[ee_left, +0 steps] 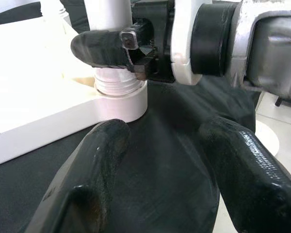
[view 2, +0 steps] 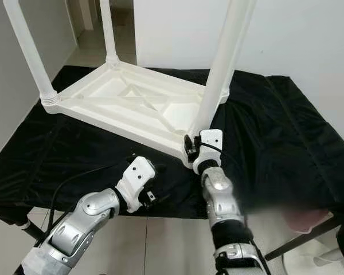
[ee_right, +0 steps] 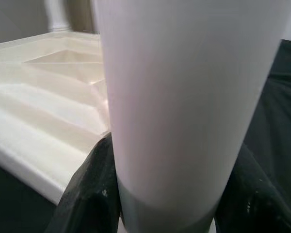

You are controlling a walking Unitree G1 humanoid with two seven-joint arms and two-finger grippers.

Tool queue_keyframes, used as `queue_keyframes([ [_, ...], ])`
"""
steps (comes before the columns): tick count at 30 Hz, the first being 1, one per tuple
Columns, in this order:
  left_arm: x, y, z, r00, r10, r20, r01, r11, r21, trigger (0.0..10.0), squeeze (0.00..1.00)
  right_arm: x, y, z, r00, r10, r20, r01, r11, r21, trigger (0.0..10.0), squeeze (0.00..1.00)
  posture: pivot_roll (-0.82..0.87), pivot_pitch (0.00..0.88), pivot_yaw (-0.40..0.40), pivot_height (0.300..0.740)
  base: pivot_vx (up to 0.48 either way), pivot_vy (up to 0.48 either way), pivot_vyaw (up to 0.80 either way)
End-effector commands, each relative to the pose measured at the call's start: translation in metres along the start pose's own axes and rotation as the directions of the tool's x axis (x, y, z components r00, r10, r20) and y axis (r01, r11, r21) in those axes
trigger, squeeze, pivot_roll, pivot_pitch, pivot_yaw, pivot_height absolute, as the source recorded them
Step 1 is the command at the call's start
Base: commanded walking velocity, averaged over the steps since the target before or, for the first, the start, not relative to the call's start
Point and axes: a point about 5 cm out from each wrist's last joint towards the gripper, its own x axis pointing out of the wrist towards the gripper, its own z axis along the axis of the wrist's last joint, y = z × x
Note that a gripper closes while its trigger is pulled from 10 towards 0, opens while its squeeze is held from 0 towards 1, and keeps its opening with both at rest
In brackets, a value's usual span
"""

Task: Building children table

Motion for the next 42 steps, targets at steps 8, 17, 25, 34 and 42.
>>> queue_keyframes([
  [8,0.003,-0.001,0.006,0.999,-0.024,0.029,0.025,0.999,-0.034,10.0,0.00,-0.014,0.006,-0.011,0.961,-0.260,-0.095,0.267,0.961,0.066,10.0,0.00,0.02,0.044,-0.025,0.740,0.000,0.000,0.00],
  [17,0.003,0.000,0.006,0.999,-0.021,0.030,0.022,0.999,-0.034,10.0,0.00,-0.014,0.003,-0.001,0.979,-0.201,-0.029,0.202,0.976,0.076,10.0,1.00,0.01,0.041,-0.029,0.740,0.000,0.000,0.00],
  [25,0.004,0.000,0.005,0.999,-0.016,0.028,0.017,0.999,-0.035,10.0,0.00,-0.012,-0.005,0.008,0.988,-0.152,-0.008,0.152,0.984,0.092,10.0,1.00,0.01,0.038,-0.035,0.740,0.000,0.000,0.00],
  [34,-0.001,-0.001,0.002,1.000,-0.018,0.016,0.018,0.999,-0.034,10.0,0.00,-0.016,-0.017,0.012,0.978,0.206,0.017,-0.206,0.978,0.018,10.0,0.00,0.01,0.030,-0.033,0.740,0.000,0.000,0.00],
  [42,-0.001,0.005,0.003,1.000,0.001,0.013,-0.001,1.000,-0.016,10.0,0.00,-0.010,-0.029,0.016,0.936,0.351,-0.001,-0.350,0.935,-0.058,10.0,0.00,0.01,0.022,-0.033,0.740,0.000,0.000,0.00],
])
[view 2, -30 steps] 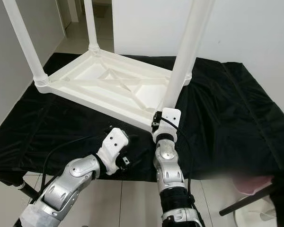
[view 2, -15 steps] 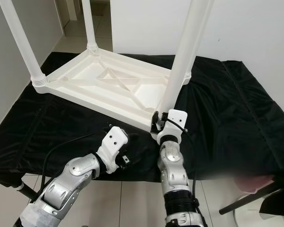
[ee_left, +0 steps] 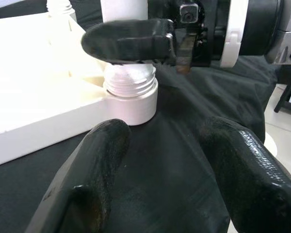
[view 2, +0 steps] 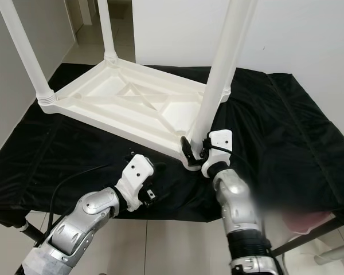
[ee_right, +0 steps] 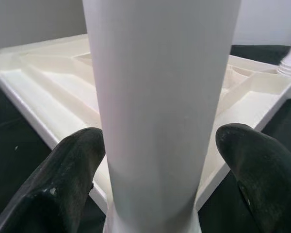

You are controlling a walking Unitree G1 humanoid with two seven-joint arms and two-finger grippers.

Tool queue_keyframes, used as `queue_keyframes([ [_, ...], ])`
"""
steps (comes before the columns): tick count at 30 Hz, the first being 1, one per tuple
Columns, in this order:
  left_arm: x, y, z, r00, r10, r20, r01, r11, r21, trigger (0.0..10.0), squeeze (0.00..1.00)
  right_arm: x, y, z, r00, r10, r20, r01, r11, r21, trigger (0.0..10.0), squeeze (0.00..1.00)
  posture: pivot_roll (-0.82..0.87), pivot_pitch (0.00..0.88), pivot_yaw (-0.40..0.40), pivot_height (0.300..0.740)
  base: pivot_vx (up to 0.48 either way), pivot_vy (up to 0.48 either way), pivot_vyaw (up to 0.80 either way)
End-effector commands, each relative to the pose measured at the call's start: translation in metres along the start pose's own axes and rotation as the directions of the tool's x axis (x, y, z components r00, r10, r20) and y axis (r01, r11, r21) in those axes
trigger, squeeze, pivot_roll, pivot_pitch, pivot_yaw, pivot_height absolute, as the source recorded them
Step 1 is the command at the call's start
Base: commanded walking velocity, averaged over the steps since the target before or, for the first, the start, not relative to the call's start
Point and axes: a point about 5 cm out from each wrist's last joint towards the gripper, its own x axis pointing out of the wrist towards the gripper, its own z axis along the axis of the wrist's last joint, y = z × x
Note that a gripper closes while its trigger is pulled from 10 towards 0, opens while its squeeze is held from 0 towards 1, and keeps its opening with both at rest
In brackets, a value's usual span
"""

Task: Building children table

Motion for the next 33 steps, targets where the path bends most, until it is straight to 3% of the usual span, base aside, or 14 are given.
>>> queue_keyframes([
  [1,-0.001,0.003,0.001,1.000,-0.014,-0.001,0.014,1.000,0.013,10.0,0.00,0.002,-0.001,0.001,0.999,0.044,-0.001,-0.044,0.999,-0.001,10.0,0.00,0.01,0.016,-0.031,0.740,0.000,0.000,0.00],
  [5,-0.001,0.003,0.001,1.000,-0.013,0.000,0.013,1.000,0.014,10.0,0.00,0.002,-0.002,0.001,0.998,0.059,-0.004,-0.059,0.998,-0.002,10.0,0.00,0.01,0.016,-0.031,0.740,0.000,0.000,0.00],
  [8,0.000,0.002,0.002,1.000,-0.030,-0.003,0.030,0.999,0.029,10.0,0.00,0.005,-0.009,-0.002,0.981,0.184,-0.055,-0.187,0.981,-0.052,10.0,0.00,0.00,0.005,-0.024,0.740,0.000,0.000,0.00],
  [12,0.002,0.000,0.005,0.999,-0.045,0.000,0.045,0.998,0.048,10.0,0.00,0.010,-0.015,-0.005,0.964,0.248,-0.090,-0.255,0.964,-0.077,10.0,0.00,0.00,0.003,-0.024,0.740,0.000,0.000,0.00],
  [13,0.003,0.000,0.006,0.999,-0.045,0.002,0.044,0.998,0.047,10.0,0.00,0.010,-0.015,-0.006,0.961,0.259,-0.098,-0.267,0.961,-0.073,8.9,0.00,0.00,0.003,-0.024,0.740,0.000,0.000,0.00],
  [15,0.003,0.000,0.006,0.999,-0.045,0.002,0.044,0.998,0.047,10.0,0.00,0.010,-0.015,-0.006,0.961,0.259,-0.098,-0.267,0.961,-0.073,8.9,0.00,0.00,0.003,-0.024,0.740,0.000,0.000,0.00],
  [16,0.003,0.000,0.006,0.999,-0.045,0.003,0.044,0.998,0.047,10.0,0.00,0.011,-0.016,-0.007,0.957,0.269,-0.108,-0.277,0.958,-0.074,7.7,0.00,0.00,0.003,-0.024,0.740,0.000,0.000,0.00],
  [17,0.003,0.000,0.006,0.999,-0.045,0.003,0.044,0.998,0.047,10.0,0.00,0.011,-0.016,-0.007,0.957,0.269,-0.108,-0.277,0.958,-0.074,7.7,0.00,0.00,0.003,-0.024,0.740,0.000,0.000,0.00],
  [18,0.003,0.000,0.005,0.999,-0.045,0.001,0.045,0.998,0.048,10.0,0.00,0.012,-0.017,-0.009,0.955,0.273,-0.117,-0.282,0.956,-0.076,0.0,0.00,0.00,0.001,-0.024,0.740,0.000,0.000,0.00],
  [29,0.002,-0.001,0.004,0.999,-0.048,-0.005,0.048,0.998,0.047,10.0,0.00,0.012,-0.027,-0.016,0.952,0.272,-0.142,-0.283,0.957,-0.064,0.0,0.00,0.01,0.007,-0.022,0.740,0.000,0.000,0.00],
  [30,0.002,-0.001,0.004,0.999,-0.050,-0.006,0.050,0.998,0.048,10.0,0.00,0.012,-0.028,-0.018,0.953,0.265,-0.146,-0.276,0.959,-0.064,10.0,0.00,0.01,0.009,-0.020,0.740,0.000,0.000,0.00],
  [33,0.002,-0.001,0.004,0.999,-0.051,-0.007,0.051,0.998,0.048,10.0,0.00,0.011,-0.028,-0.020,0.961,0.235,-0.147,-0.245,0.968,-0.056,10.0,0.00,0.01,0.010,-0.018,0.740,0.000,0.000,0.00],
])
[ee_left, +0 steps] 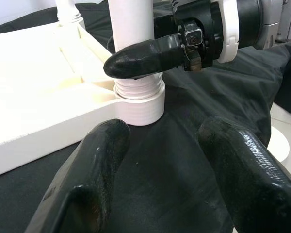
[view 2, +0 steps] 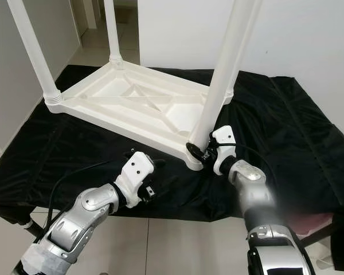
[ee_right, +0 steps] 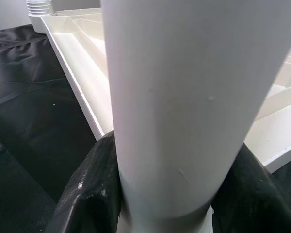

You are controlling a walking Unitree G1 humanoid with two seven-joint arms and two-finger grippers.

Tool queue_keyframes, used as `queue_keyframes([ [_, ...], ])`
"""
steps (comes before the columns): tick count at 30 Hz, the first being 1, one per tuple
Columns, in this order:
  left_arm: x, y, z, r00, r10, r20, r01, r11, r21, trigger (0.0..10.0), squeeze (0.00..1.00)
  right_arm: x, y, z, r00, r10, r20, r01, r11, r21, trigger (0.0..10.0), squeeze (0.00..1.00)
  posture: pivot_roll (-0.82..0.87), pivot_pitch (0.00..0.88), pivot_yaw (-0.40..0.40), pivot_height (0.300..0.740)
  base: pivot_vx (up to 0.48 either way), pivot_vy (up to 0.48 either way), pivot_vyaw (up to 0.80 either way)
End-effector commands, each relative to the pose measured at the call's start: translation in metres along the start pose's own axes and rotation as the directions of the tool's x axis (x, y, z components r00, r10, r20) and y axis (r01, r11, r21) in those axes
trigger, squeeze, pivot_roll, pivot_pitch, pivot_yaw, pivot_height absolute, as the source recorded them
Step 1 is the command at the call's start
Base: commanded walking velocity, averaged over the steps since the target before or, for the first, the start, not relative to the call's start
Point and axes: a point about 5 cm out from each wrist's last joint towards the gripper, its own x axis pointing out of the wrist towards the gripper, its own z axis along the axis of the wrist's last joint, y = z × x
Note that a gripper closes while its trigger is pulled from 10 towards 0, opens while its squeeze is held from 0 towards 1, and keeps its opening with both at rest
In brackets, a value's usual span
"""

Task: Building children table

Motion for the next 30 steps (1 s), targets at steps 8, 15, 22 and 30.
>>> queue_keyframes([
  [8,0.000,-0.005,0.000,0.998,-0.055,-0.003,0.055,0.998,0.009,10.0,0.00,0.002,0.007,-0.004,0.998,-0.062,-0.021,0.062,0.998,0.001,10.0,0.00,0.00,0.012,-0.014,0.740,0.000,0.000,0.00],
  [15,-0.001,-0.005,0.001,0.998,-0.058,-0.003,0.058,0.998,0.005,10.0,0.00,0.004,0.015,-0.001,0.992,-0.129,-0.011,0.129,0.992,0.011,10.0,0.00,0.00,0.017,-0.009,0.740,0.000,0.000,0.00],
  [22,-0.001,-0.006,0.000,0.998,-0.059,-0.006,0.059,0.998,0.003,10.0,0.00,0.007,0.026,0.000,0.966,-0.258,-0.021,0.259,0.964,0.058,10.0,0.00,0.01,0.019,-0.012,0.740,0.000,0.000,0.00],
  [30,-0.001,-0.006,-0.001,0.998,-0.057,-0.006,0.057,0.998,0.002,10.0,0.00,0.008,0.041,-0.003,0.896,-0.441,-0.055,0.445,0.889,0.111,10.0,0.00,0.01,0.019,-0.012,0.740,0.000,0.000,0.00],
])
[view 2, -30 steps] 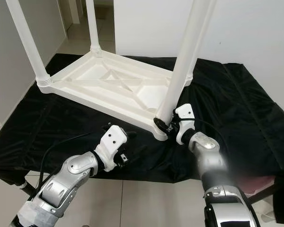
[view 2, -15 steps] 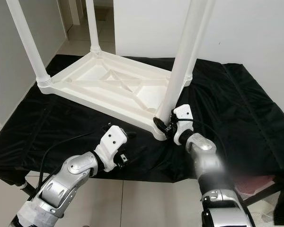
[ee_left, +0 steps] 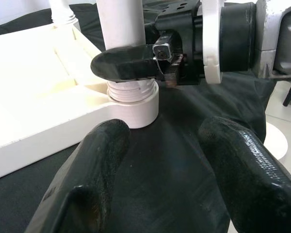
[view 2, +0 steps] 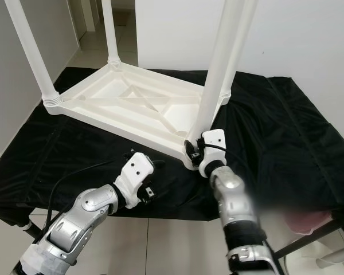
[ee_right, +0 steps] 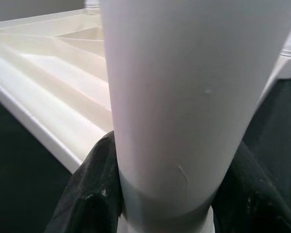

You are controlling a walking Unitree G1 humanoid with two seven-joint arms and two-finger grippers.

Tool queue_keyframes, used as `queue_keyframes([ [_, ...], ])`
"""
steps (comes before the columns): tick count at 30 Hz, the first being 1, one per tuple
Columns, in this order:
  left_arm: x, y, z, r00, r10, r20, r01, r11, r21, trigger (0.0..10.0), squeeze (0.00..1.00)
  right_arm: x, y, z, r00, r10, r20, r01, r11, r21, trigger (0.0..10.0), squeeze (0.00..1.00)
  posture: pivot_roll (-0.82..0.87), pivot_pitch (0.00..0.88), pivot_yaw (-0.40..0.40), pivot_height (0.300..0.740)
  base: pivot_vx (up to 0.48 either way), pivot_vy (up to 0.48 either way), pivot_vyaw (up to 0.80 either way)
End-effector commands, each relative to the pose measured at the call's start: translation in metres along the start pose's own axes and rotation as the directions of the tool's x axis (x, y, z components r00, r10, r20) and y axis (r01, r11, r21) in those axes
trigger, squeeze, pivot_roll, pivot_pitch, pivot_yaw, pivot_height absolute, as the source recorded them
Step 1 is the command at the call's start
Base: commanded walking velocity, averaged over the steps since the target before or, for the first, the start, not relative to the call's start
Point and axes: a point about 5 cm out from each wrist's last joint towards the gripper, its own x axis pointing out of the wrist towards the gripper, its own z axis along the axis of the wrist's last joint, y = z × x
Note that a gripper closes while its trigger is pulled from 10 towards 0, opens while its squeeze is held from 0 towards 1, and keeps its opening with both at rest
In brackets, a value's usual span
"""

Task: Building children table

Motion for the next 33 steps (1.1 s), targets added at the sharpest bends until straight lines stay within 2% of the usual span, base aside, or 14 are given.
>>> queue_keyframes([
  [1,0.000,-0.006,0.000,0.998,-0.056,-0.002,0.056,0.998,0.000,10.0,0.00,-0.003,0.001,-0.010,0.995,-0.089,-0.054,0.091,0.996,0.019,10.0,0.00,0.01,0.019,-0.012,0.740,0.000,0.000,0.00],
  [6,0.000,-0.005,0.000,0.999,-0.054,-0.001,0.054,0.999,-0.001,10.0,0.00,-0.005,0.008,-0.013,0.979,-0.195,-0.062,0.199,0.978,0.059,10.0,0.00,0.01,0.021,-0.014,0.740,0.000,0.000,0.00],
  [8,0.000,-0.005,0.000,0.999,-0.050,-0.001,0.050,0.999,0.000,10.0,0.00,-0.002,0.015,-0.009,0.944,-0.327,-0.050,0.331,0.938,0.101,10.0,0.00,0.02,0.025,-0.017,0.740,0.000,0.000,0.00],
  [9,0.000,-0.005,0.000,0.999,-0.050,-0.001,0.050,0.999,0.000,10.0,0.00,-0.002,0.015,-0.009,0.944,-0.327,-0.050,0.331,0.938,0.101,10.0,0.00,0.02,0.025,-0.017,0.740,0.000,0.000,0.00],
  [10,0.000,-0.005,0.000,0.999,-0.049,-0.001,0.049,0.999,0.000,10.0,0.00,-0.001,0.018,-0.006,0.926,-0.374,-0.047,0.377,0.918,0.121,10.0,0.00,0.02,0.025,-0.017,0.740,0.000,0.000,0.00],
  [12,0.000,-0.005,0.000,0.999,-0.049,-0.001,0.049,0.999,0.000,10.0,0.00,-0.001,0.018,-0.006,0.926,-0.374,-0.047,0.377,0.918,0.121,10.0,0.00,0.02,0.025,-0.017,0.740,0.000,0.000,0.00],
  [13,0.000,-0.005,0.001,0.999,-0.048,-0.001,0.048,0.999,-0.001,10.0,0.00,0.001,0.021,-0.004,0.912,-0.407,-0.053,0.410,0.901,0.142,10.0,0.00,0.02,0.028,-0.018,0.740,0.000,0.000,0.00],
  [14,0.000,-0.004,0.001,0.999,-0.046,-0.001,0.046,0.999,0.000,10.0,0.00,0.004,0.024,-0.002,0.913,-0.405,-0.053,0.408,0.902,0.140,10.0,0.00,0.02,0.029,-0.017,0.740,0.000,0.000,0.00],
  [20,-0.001,-0.002,0.001,0.999,-0.033,-0.002,0.033,0.999,-0.002,10.0,0.00,0.007,0.026,0.001,0.942,-0.333,-0.036,0.335,0.933,0.133,10.0,0.00,0.02,0.034,-0.020,0.740,0.000,0.000,0.00],
  [21,0.000,-0.002,0.001,1.000,-0.029,0.000,0.029,1.000,-0.003,10.0,0.00,0.007,0.026,0.002,0.956,-0.292,-0.022,0.292,0.946,0.138,10.0,0.24,0.02,0.034,-0.022,0.740,0.000,0.000,0.00],
  [23,0.000,-0.002,0.001,1.000,-0.026,0.000,0.026,1.000,-0.003,10.0,0.00,0.007,0.027,0.003,0.962,-0.273,-0.012,0.271,0.952,0.140,10.0,0.24,0.02,0.034,-0.022,0.740,0.000,0.000,0.00],
  [24,0.000,-0.001,0.001,1.000,-0.025,0.001,0.025,1.000,-0.003,10.0,0.00,0.008,0.028,0.005,0.966,-0.259,-0.004,0.257,0.955,0.149,10.0,1.00,0.02,0.035,-0.023,0.740,0.000,0.000,0.00],
  [30,0.002,-0.002,0.003,1.000,-0.021,0.009,0.021,1.000,-0.003,10.0,0.00,0.009,0.026,0.009,0.976,-0.215,0.022,0.208,0.961,0.183,10.0,1.00,0.02,0.037,-0.029,0.740,0.000,0.000,0.00],
  [33,0.002,-0.002,0.003,1.000,-0.020,0.011,0.020,1.000,-0.006,10.0,0.00,0.007,0.020,0.011,0.982,-0.181,0.047,0.169,0.967,0.192,10.0,1.00,0.01,0.037,-0.033,0.740,0.000,0.000,0.00],
])
